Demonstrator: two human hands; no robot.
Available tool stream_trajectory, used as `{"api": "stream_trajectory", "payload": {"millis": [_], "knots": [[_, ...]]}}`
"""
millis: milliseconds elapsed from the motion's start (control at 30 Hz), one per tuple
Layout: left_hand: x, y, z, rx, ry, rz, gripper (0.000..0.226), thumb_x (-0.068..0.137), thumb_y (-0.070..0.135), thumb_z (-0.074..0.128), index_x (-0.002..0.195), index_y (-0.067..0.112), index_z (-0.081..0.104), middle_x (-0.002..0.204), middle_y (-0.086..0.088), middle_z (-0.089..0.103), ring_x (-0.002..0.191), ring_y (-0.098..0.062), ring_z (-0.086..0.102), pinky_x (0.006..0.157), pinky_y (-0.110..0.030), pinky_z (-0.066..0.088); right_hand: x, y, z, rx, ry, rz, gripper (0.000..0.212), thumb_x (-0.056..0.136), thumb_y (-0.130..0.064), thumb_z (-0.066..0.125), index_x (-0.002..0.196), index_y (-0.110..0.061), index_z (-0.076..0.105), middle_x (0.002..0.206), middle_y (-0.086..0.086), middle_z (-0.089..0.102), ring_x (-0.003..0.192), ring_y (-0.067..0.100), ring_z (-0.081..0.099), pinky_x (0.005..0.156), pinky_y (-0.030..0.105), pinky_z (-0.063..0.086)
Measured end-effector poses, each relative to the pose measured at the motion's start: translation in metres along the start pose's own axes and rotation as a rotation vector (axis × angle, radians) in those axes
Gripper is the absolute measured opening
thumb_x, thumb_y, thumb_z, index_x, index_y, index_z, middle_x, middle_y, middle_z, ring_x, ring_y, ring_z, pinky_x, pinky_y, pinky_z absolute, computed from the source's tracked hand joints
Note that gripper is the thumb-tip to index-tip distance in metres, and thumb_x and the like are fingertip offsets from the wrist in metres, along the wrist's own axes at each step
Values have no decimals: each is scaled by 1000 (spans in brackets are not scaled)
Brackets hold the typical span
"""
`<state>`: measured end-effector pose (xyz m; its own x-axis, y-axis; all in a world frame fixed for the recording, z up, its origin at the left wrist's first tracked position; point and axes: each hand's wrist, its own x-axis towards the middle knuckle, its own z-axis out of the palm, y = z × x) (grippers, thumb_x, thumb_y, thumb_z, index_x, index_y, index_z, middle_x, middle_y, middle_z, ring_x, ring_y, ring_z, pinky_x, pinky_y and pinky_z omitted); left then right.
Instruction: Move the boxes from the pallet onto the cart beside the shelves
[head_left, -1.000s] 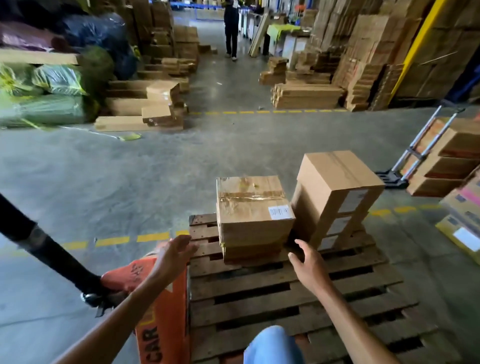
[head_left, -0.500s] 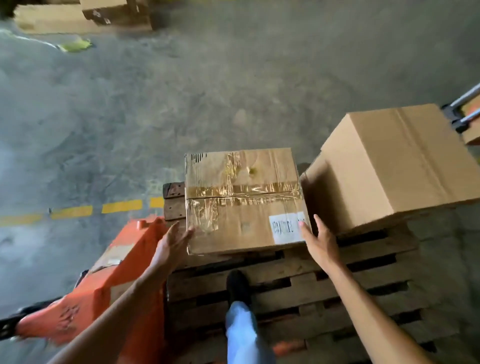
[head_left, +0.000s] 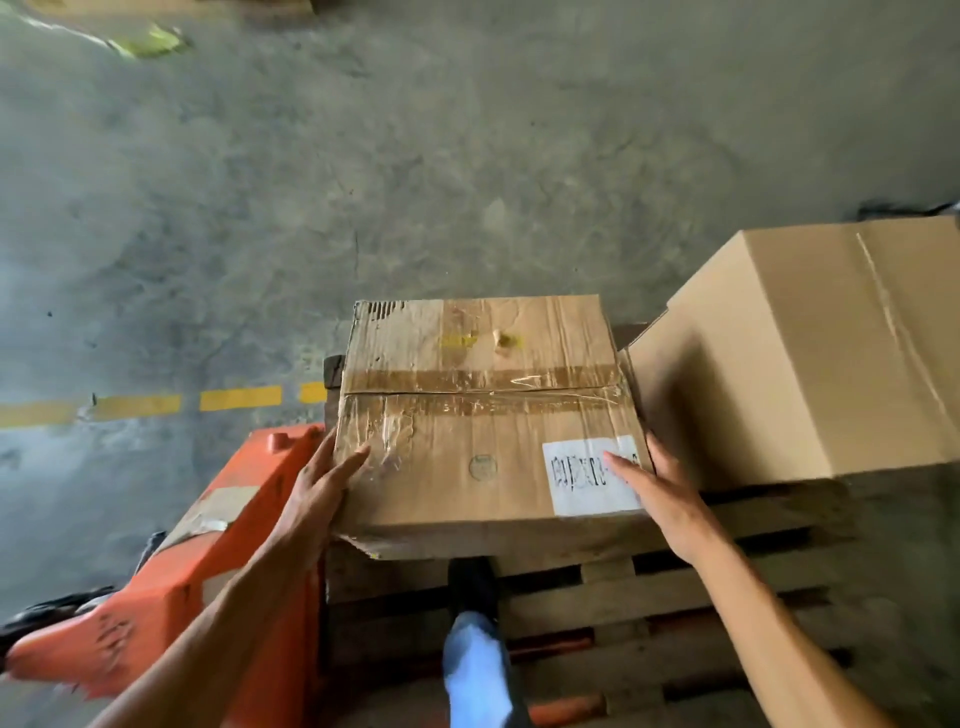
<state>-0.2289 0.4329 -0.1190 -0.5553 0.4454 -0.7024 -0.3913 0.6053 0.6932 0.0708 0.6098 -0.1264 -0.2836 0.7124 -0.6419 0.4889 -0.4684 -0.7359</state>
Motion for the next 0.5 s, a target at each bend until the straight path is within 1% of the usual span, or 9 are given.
{"api": "stream_trajectory", "payload": {"millis": [67,100,167,200,233,300,367,433,500], "knots": [[-19,2,-17,-39,10,63,59,87,32,65,141,33,44,134,11,49,116,-14,50,99,-32,40,-32,-12,-1,34,1,-54,55,69,-46,78,119,-34,60,108,-8,73,103,14,67,95,39,50],[-33,5,-26,-39,-14,83,59,84,32,66,139,34,47,133,10,51,115,-14,52,96,-33,42,-50,-16,0,47,11,-88,57,64,-48,79,117,-34,62,107,-8,73,104,16,67,97,41,49],[-65,7,-45,-45,-54,128,69,71,35,73,137,37,50,131,2,59,111,-20,60,93,-38,49,-92,-21,3,56,38,-163,40,74,-36,76,112,-35,63,105,-8,74,102,16,68,97,42,49],[-84,6,-55,-72,-93,187,72,67,34,75,135,37,52,128,-1,63,109,-23,63,91,-40,51,-118,-23,4,63,55,-206,33,79,-29,74,109,-37,63,103,-8,74,101,15,68,95,40,51],[-107,4,-66,-116,-114,229,71,67,31,75,134,37,53,124,-1,66,107,-24,65,89,-39,52,-147,-24,5,75,73,-253,29,82,-25,72,105,-39,63,101,-9,74,99,14,68,90,36,52],[-156,0,-83,-164,-124,354,64,75,21,73,133,36,54,119,1,68,105,-22,66,83,-36,52,-209,-29,5,98,96,-350,28,83,-21,71,100,-42,63,100,-10,74,98,12,69,84,28,51],[-215,-4,-102,-203,-165,440,61,78,16,71,133,37,55,119,2,68,104,-21,66,83,-35,52,-284,-28,2,130,158,-426,29,82,-20,72,99,-41,64,101,-7,74,98,13,69,87,31,51],[-275,-7,-116,-220,-234,524,65,72,21,73,131,42,55,118,4,69,103,-20,67,85,-38,53,-361,-26,-8,149,223,-502,27,82,-18,71,101,-36,64,102,-4,74,95,14,69,88,34,52],[-326,-5,-120,-227,-294,630,66,74,23,73,134,42,52,114,9,69,98,-14,67,79,-31,53,-426,-25,-23,164,294,-584,27,82,-16,71,101,-34,65,101,-5,74,94,13,70,87,35,53]]}}
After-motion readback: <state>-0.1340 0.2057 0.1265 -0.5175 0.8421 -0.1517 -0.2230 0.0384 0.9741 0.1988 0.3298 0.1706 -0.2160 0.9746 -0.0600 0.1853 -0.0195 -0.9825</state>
